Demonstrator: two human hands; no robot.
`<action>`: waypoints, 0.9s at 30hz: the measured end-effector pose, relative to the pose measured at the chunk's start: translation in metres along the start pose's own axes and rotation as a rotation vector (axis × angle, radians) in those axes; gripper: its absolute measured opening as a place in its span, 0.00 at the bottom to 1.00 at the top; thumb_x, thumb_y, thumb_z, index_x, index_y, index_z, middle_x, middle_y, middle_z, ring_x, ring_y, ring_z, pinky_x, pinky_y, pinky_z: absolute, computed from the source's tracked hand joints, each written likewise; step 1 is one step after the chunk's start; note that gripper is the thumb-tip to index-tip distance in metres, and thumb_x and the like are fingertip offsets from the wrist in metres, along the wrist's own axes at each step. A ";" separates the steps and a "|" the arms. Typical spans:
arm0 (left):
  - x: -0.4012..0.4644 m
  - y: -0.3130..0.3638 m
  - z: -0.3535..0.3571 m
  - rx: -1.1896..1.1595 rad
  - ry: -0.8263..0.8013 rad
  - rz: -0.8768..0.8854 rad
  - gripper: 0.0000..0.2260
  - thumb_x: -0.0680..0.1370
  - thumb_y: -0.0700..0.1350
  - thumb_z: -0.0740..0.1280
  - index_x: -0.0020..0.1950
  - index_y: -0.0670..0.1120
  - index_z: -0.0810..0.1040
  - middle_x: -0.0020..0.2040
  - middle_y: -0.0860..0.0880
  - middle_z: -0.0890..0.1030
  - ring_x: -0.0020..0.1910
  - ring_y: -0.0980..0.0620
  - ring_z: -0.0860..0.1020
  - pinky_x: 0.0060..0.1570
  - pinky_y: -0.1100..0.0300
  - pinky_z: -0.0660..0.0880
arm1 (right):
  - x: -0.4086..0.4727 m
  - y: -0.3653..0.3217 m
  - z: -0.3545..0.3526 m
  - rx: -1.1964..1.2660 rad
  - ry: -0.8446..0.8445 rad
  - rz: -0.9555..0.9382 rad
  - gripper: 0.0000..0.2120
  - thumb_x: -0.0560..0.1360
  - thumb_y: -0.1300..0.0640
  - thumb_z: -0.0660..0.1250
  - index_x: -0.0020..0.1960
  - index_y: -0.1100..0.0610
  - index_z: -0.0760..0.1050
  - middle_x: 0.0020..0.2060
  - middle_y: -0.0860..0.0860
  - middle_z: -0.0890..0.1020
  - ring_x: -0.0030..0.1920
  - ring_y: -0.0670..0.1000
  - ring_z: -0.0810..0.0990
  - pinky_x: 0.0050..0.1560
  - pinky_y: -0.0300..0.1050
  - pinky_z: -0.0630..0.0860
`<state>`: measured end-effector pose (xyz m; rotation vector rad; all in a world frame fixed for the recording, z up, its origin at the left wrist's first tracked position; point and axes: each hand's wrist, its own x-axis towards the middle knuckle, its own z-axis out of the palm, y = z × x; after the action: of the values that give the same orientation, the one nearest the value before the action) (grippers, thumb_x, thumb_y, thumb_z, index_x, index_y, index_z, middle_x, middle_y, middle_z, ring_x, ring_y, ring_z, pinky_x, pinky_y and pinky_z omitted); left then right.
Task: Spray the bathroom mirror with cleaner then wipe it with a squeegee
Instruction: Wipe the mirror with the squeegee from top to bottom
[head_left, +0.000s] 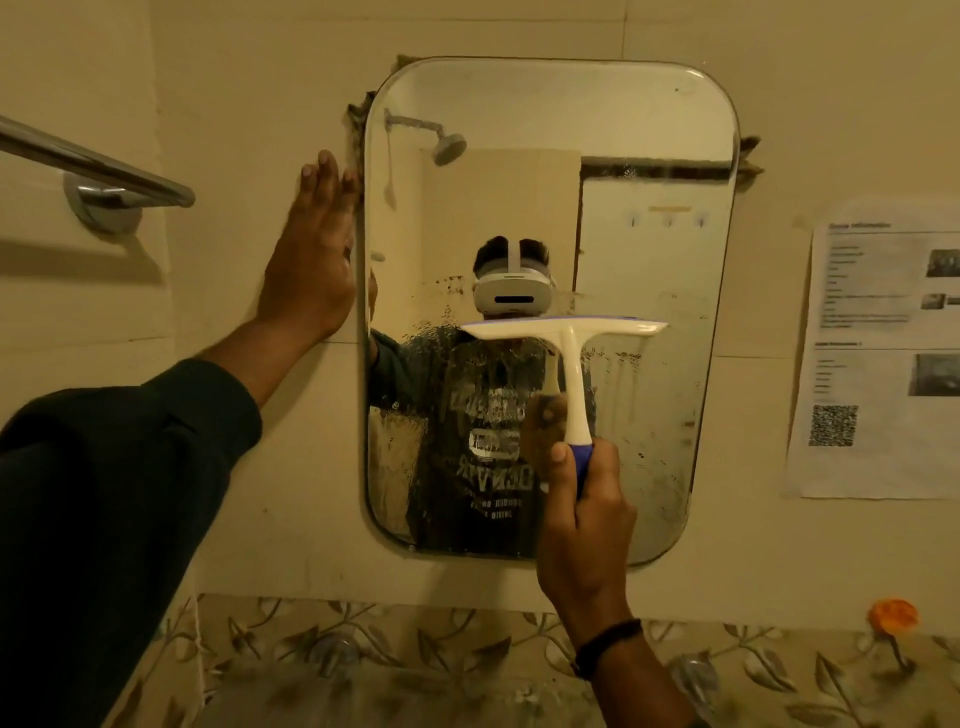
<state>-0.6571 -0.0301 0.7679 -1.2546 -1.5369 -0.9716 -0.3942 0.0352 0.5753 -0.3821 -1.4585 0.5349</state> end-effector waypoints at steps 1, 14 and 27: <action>0.000 0.000 0.000 0.000 0.001 -0.001 0.29 0.82 0.33 0.52 0.82 0.48 0.49 0.82 0.46 0.47 0.81 0.45 0.45 0.76 0.42 0.61 | 0.005 -0.006 0.001 0.013 0.002 -0.014 0.17 0.79 0.46 0.56 0.56 0.59 0.70 0.34 0.38 0.77 0.27 0.41 0.75 0.23 0.27 0.67; -0.003 -0.005 0.004 0.010 0.019 0.021 0.28 0.83 0.35 0.51 0.82 0.48 0.49 0.82 0.46 0.47 0.81 0.45 0.45 0.78 0.44 0.56 | -0.014 0.005 0.031 0.024 -0.138 -0.007 0.08 0.81 0.43 0.56 0.57 0.43 0.67 0.37 0.47 0.77 0.29 0.46 0.77 0.24 0.34 0.73; -0.003 0.000 0.003 0.025 0.028 0.009 0.28 0.83 0.34 0.51 0.82 0.48 0.49 0.82 0.45 0.48 0.81 0.44 0.45 0.80 0.46 0.51 | 0.026 -0.023 0.025 0.010 -0.096 -0.067 0.15 0.80 0.43 0.56 0.53 0.55 0.68 0.35 0.46 0.75 0.28 0.43 0.76 0.25 0.30 0.70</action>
<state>-0.6577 -0.0280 0.7643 -1.2243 -1.5161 -0.9573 -0.4158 0.0288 0.6117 -0.3016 -1.5550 0.5125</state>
